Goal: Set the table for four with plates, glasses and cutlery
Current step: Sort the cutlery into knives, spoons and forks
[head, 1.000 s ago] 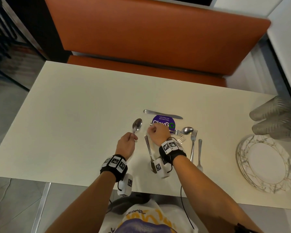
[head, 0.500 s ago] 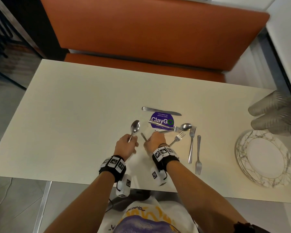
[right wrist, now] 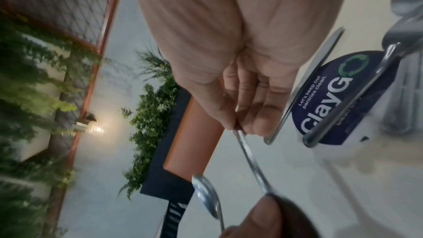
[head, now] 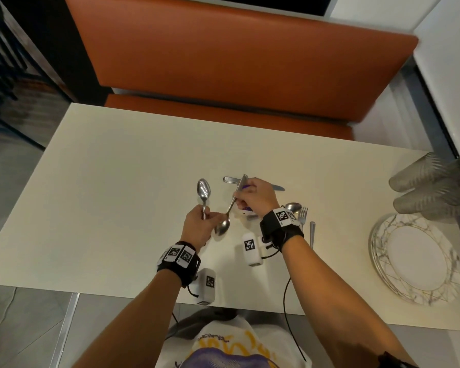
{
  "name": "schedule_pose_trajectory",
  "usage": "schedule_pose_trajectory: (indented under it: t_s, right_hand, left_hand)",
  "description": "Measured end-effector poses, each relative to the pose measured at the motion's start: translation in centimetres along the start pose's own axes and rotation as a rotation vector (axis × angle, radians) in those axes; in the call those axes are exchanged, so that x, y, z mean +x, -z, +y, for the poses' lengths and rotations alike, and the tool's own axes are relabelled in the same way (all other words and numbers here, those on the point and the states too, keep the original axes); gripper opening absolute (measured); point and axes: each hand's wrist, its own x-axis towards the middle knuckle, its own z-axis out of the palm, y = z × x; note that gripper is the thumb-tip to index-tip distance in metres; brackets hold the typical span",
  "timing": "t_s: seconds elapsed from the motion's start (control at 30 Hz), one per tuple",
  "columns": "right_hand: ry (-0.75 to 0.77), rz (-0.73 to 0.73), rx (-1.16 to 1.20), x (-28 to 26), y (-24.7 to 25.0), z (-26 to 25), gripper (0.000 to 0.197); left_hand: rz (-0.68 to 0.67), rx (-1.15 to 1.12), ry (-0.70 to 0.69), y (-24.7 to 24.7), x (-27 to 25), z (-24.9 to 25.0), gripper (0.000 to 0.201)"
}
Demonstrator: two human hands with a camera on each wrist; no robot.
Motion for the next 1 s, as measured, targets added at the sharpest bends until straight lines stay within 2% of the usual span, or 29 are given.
schedule_pose_trajectory:
  t_s: [0.07,0.13,0.23,0.33,0.43,0.53,0.67,0.8,1.0]
  right_hand:
    - [0.011,0.017,0.074,0.0,0.8,-0.2,0.025]
    - [0.021,0.006,0.034,-0.1,1.5,0.4,0.027]
    - [0.045,-0.159,-0.094,-0.7,1.5,1.7,0.029]
    - [0.156,-0.276,-0.291,-1.1,0.0,1.9,0.022]
    - [0.266,-0.241,-0.421,-1.5,-1.3,1.4,0.017]
    - [0.300,-0.206,-0.430,-1.4,-1.4,1.0,0.012]
    - [0.274,-0.097,-0.305,-1.1,-0.4,0.3,0.012]
    - [0.229,-0.024,-0.151,-1.3,-0.2,-0.1,0.013]
    - [0.101,-0.008,-0.124,-0.7,-0.8,1.4,0.011]
  left_hand:
    - [0.052,-0.091,0.009,0.6,0.4,1.2,0.043]
    - [0.109,-0.162,-0.008,1.4,1.2,2.5,0.046]
    - [0.144,-0.235,-0.036,2.3,2.1,4.3,0.047]
    - [0.117,-0.193,-0.061,1.9,2.3,5.1,0.047]
    - [0.087,-0.106,-0.079,1.0,2.1,5.1,0.044]
    - [0.087,-0.076,-0.076,0.2,2.0,4.7,0.039]
    - [0.004,-0.109,0.007,-0.6,1.4,4.5,0.057]
    - [-0.082,-0.021,0.028,-2.1,0.5,3.8,0.061]
    - [-0.116,0.050,-0.014,-4.2,-0.5,3.1,0.048]
